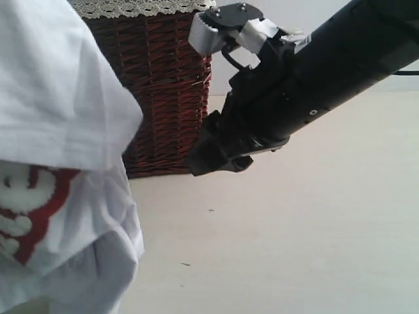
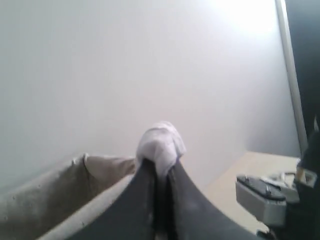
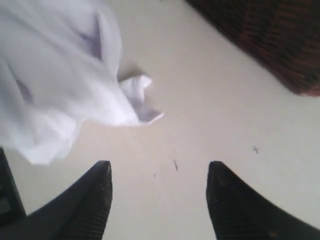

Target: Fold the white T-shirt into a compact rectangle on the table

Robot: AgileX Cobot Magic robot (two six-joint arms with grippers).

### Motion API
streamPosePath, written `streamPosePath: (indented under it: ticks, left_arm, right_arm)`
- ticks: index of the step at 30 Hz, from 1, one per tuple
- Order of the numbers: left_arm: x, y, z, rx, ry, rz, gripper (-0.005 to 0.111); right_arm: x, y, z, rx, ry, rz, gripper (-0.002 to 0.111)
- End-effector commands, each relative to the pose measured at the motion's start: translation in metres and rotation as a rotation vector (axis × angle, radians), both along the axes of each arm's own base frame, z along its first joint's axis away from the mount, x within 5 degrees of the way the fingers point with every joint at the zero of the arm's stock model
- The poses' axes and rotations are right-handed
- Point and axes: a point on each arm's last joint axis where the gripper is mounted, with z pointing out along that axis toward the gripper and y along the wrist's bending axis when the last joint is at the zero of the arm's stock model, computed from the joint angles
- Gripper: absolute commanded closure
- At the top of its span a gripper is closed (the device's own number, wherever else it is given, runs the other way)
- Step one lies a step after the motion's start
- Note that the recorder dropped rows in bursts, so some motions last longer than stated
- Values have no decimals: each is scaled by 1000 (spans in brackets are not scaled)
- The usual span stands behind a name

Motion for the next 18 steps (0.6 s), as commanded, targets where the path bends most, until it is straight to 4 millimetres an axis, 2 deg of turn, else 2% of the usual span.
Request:
streamPosePath:
  ticks: [1, 6, 10, 13, 18]
  left_arm:
    - [-8, 4, 29, -60, -61, 5, 107]
    - [-14, 6, 44, -98, -86, -3, 107]
    - [-13, 6, 45, -124, -66, -10, 107]
    - [-12, 5, 45, -130, -61, -12, 107]
    - [-20, 15, 56, -76, -152, 82, 107]
  right_arm:
    - [-7, 4, -12, 21, 93, 58, 52]
    - [-10, 18, -20, 195, 113, 143, 52]
    - [-4, 24, -29, 237, 128, 144, 52]
    - [0, 24, -35, 211, 113, 131, 52]
    - [7, 5, -37, -23, -12, 71, 52]
